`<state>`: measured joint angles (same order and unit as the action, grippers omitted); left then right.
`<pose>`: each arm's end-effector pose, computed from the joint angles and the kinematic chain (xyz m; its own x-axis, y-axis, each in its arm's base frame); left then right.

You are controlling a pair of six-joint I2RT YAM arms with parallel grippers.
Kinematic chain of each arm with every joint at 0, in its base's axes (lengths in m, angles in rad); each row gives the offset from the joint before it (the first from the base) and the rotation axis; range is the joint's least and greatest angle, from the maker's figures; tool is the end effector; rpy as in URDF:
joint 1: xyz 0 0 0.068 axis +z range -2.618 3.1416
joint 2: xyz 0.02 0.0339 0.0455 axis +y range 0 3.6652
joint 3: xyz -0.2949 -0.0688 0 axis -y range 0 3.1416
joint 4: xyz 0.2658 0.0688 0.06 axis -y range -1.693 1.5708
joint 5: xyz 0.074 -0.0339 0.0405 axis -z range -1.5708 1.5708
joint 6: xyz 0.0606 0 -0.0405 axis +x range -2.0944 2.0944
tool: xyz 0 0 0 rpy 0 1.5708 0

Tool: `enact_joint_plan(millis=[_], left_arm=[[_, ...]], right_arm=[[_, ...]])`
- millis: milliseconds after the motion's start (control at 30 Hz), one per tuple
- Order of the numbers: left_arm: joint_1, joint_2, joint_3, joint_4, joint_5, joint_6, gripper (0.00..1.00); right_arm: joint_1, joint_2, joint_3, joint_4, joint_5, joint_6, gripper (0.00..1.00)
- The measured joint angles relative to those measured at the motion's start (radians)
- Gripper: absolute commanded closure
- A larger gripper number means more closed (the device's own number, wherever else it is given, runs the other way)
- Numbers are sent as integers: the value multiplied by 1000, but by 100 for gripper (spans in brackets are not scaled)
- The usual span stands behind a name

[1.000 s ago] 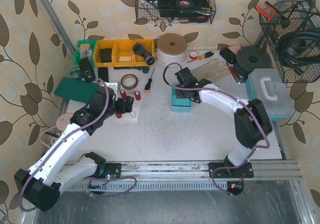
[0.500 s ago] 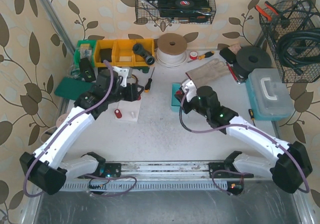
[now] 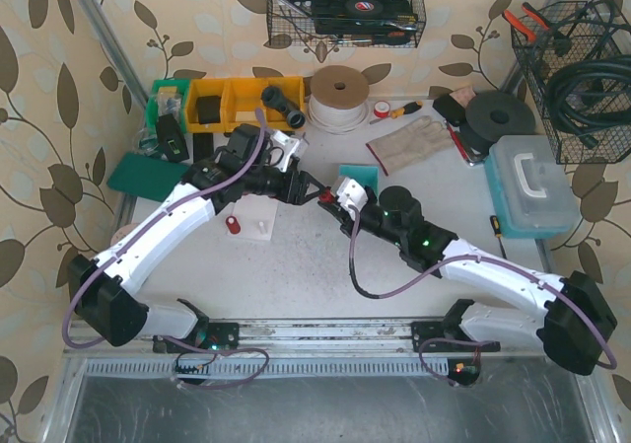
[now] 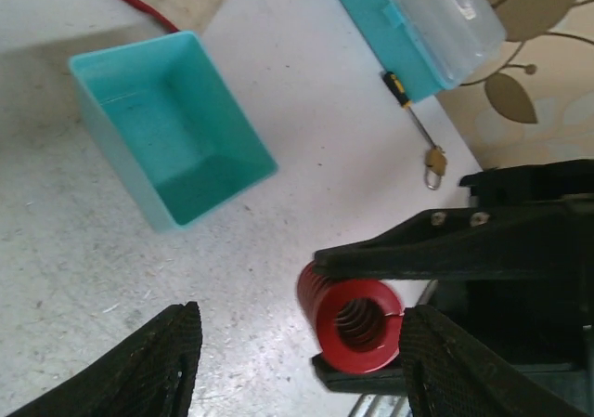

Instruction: Install the large spring

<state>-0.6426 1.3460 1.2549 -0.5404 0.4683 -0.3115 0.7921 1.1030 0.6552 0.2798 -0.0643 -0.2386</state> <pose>0.2460 -0.2183 0.3609 -0.7031 0.1847 -0.6866 0.6418 0.5806 -0.5010 0.1975 0.2057 0.2932 0.0643 -0.2707 -0.9605 -0.7612 0.6091 -0.2226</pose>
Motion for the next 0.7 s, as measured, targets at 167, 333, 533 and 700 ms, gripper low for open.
enact_joint_plan(millis=[167, 333, 533, 700], left_arm=[[1, 5, 0, 8, 75, 0, 39], [1, 33, 0, 1, 110, 16, 44], [1, 72, 3, -40, 116, 36, 45], [1, 75, 4, -58, 116, 43, 42]], right_arm=[[23, 43, -1, 37, -3, -24, 100], [44, 74, -1, 41, 1, -40, 100], [54, 93, -1, 32, 23, -43, 100], [60, 94, -1, 27, 43, -43, 100]])
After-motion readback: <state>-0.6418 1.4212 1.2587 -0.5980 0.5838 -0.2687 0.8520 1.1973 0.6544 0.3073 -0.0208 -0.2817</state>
